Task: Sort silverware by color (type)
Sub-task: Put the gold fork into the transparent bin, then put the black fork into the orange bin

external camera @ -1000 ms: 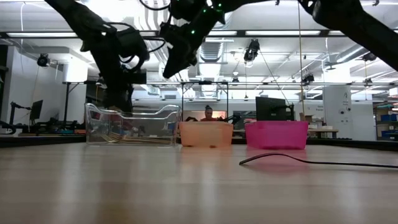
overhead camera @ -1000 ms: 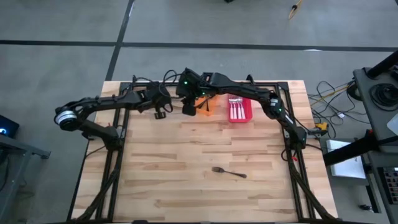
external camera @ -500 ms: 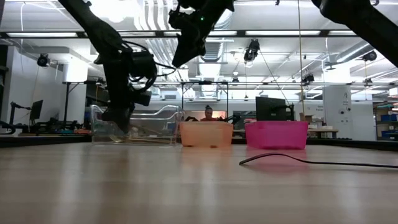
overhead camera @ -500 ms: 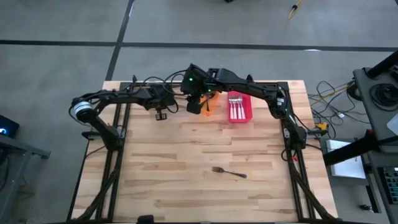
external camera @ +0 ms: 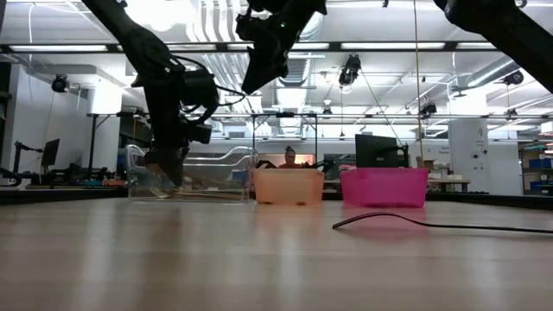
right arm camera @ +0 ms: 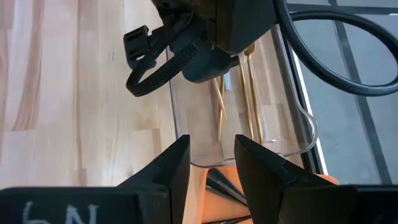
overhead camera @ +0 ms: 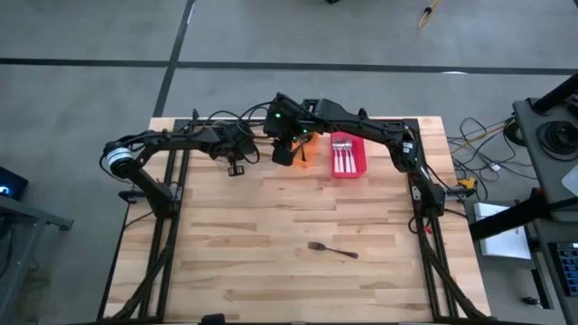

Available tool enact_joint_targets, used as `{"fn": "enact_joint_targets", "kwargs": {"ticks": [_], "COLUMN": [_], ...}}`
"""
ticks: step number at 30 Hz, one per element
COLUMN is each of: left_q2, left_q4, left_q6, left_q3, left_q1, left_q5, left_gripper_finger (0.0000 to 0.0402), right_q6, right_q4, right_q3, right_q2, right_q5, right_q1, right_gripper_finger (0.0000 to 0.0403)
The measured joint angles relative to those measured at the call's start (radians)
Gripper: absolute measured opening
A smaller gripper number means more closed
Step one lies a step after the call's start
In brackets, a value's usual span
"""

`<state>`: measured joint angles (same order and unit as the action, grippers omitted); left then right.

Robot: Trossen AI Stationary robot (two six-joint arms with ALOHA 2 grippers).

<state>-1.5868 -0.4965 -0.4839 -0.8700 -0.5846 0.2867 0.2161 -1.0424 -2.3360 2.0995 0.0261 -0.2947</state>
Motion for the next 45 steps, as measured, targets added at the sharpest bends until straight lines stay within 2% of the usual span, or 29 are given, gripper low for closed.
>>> {"fn": "enact_joint_targets", "kwargs": {"ticks": [4, 12, 17, 23, 30, 38, 45], "left_q2": [0.000, 0.005, 0.051, 0.190, 0.402, 0.626, 0.749], "left_q4": [-0.001, -0.002, -0.010, -0.017, 0.006, 0.055, 0.145], "left_q6": [0.000, 0.005, 0.022, 0.044, 0.120, 0.247, 0.300], "left_q3": [0.000, 0.000, 0.001, 0.003, 0.054, 0.189, 0.279], "left_q1": [0.000, 0.000, 0.001, 0.000, 0.002, 0.017, 0.025], "left_q5": [0.001, 0.003, 0.002, -0.014, -0.168, -0.169, -0.168], "left_gripper_finger": [0.0023, 0.0088, 0.0111, 0.0113, 0.0100, 0.0084, 0.0082], "right_q6": [-0.008, -0.010, -0.018, -0.027, -0.042, -0.042, -0.047], "right_q4": [0.000, 0.000, -0.004, -0.057, -0.109, -0.109, -0.016], "right_q3": [0.000, 0.000, 0.000, 0.000, 0.000, 0.023, 0.108], "right_q2": [0.000, 0.000, 0.001, 0.001, 0.001, 0.001, 0.002], "right_q5": [0.000, 0.000, 0.000, 0.000, 0.000, 0.001, 0.000], "right_q1": [0.000, 0.000, 0.000, 0.000, 0.011, 0.062, 0.115], "right_gripper_finger": [0.0118, 0.0118, 0.0118, 0.0118, 0.0118, 0.0118, 0.0118]}}
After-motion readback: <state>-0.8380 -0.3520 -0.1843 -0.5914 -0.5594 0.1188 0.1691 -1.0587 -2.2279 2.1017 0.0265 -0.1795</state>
